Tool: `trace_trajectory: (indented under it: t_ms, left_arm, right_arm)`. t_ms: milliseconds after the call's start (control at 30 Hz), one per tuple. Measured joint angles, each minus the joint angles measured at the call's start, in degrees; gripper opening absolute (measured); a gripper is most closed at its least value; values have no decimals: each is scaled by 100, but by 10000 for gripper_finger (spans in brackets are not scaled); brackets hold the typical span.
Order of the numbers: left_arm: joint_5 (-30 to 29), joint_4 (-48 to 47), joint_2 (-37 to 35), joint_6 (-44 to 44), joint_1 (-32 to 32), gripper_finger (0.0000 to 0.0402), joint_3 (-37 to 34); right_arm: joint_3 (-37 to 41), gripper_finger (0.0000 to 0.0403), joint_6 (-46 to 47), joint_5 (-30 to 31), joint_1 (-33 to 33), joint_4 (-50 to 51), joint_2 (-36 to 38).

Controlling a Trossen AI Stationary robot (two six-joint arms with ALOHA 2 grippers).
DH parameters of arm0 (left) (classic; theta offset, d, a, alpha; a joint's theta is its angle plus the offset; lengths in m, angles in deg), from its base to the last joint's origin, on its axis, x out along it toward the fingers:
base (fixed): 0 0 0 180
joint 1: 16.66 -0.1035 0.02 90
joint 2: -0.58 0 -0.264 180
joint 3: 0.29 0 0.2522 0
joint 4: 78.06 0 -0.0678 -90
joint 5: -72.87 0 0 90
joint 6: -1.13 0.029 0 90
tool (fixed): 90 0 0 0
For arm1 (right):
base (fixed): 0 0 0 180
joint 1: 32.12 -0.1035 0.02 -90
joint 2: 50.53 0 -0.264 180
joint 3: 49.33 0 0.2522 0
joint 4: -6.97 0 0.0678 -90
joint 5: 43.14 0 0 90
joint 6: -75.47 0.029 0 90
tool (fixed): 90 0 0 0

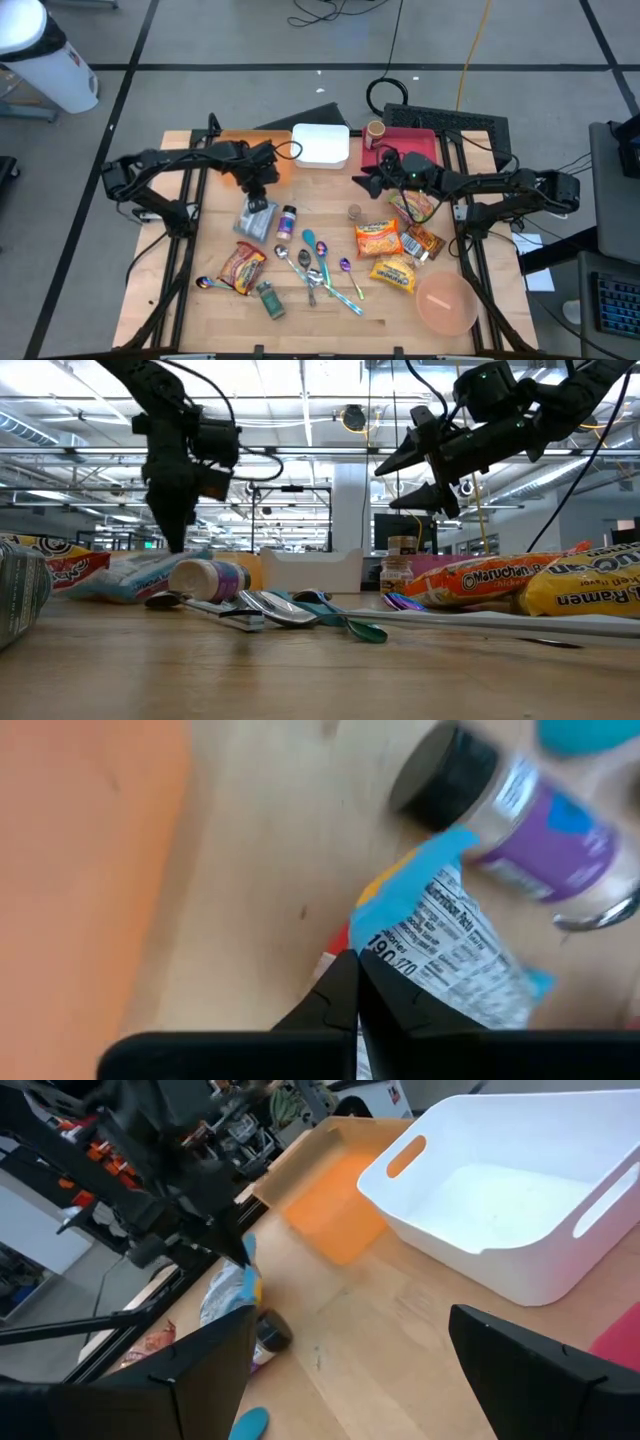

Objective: Pick & Place Food Item
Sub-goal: Put the blue noodle pack into the white bin

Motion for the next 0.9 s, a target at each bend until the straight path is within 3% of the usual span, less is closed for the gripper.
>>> trace_trajectory:
  t_ms: [300, 633, 900]
  left_arm:
    - [1, -496, 0, 129, 11, 3, 1219]
    - [172, -577, 0, -49, 53, 1, 1973]
    - [338, -254, 0, -350, 252, 1, 2383]
  right_arm:
    - [-1, 322, -93, -14, 113, 1, 0]
    - [0, 322, -127, -20, 116, -29, 0]
    - [-4, 322, -370, 32, 14, -1114, -2]
